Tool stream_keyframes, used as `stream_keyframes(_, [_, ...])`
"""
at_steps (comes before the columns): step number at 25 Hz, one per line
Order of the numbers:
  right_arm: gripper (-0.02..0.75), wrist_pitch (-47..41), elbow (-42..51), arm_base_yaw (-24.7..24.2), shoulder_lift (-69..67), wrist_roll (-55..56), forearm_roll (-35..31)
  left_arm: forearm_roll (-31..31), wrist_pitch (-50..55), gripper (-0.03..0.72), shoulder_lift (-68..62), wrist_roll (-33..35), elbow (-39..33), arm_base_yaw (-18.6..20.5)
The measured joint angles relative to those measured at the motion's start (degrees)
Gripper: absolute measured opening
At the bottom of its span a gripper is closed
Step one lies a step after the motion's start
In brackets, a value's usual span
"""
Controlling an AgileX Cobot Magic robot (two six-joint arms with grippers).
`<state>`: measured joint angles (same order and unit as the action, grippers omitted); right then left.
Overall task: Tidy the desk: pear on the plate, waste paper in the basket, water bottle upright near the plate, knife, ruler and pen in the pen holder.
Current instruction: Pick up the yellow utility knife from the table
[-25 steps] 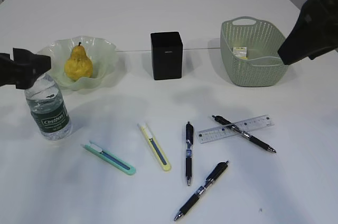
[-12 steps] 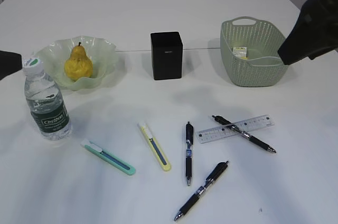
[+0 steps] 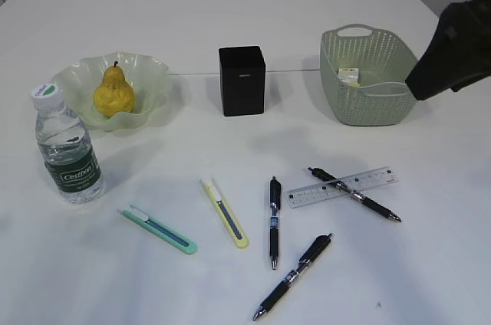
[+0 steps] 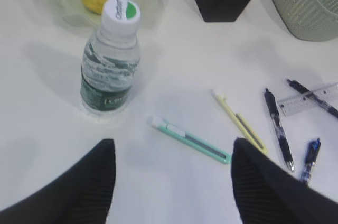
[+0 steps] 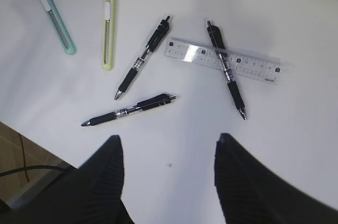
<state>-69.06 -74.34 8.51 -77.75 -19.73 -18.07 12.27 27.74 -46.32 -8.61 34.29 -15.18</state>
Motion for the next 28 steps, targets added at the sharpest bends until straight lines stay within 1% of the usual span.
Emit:
stream_keyframes(2, [0.44, -0.4, 0.0, 0.0, 0.0, -0.2, 0.0, 2.4, 3.4, 0.473, 0.5, 1.9, 0.0, 0.0])
stream_keyframes(5, [0.44, -0.5, 0.0, 0.0, 0.0, -0.5, 0.0, 7.1, 7.6, 0.461, 0.8, 6.4, 0.0, 0.0])
stream_keyframes(9, [0.44, -0.9, 0.0, 0.0, 0.0, -0.9, 0.0, 10.0, 11.0, 0.458, 0.8, 12.4, 0.0, 0.0])
stream_keyframes(12, [0.44, -1.1, 0.0, 0.0, 0.0, -1.4, 0.0, 10.2, 13.1, 0.457, 0.8, 16.7, 0.0, 0.0])
stream_keyframes(14, [0.44, -1.2, 0.0, 0.0, 0.0, -1.9, 0.0, 10.2, 14.4, 0.457, 0.8, 18.2, 0.0, 0.0])
stream_keyframes(21, [0.44, -1.5, 0.0, 0.2, 0.0, -4.7, 0.0, 8.6, 18.7, 0.448, -1.0, 19.9, 0.0, 0.0])
stream_keyframes(23, [0.44, -1.5, 0.0, 0.9, -0.4, -5.3, 0.3, 8.5, 19.4, 0.437, -1.7, 20.4, 0.0, 0.0])
stream_keyframes(26, [0.44, -1.5, 0.0, 3.5, -1.3, -5.5, 0.9, 8.3, 19.5, 0.428, -2.5, 20.5, 0.0, 0.0])
stream_keyframes(27, [0.44, -1.5, 0.0, 3.5, -1.3, -5.5, 0.9, 8.3, 19.5, 0.428, -2.6, 20.5, 0.0, 0.0])
stream_keyframes(28, [0.44, -1.5, 0.0, 5.4, -2.0, -5.6, 1.4, 8.3, 19.5, 0.427, -2.7, 20.5, 0.0, 0.0])
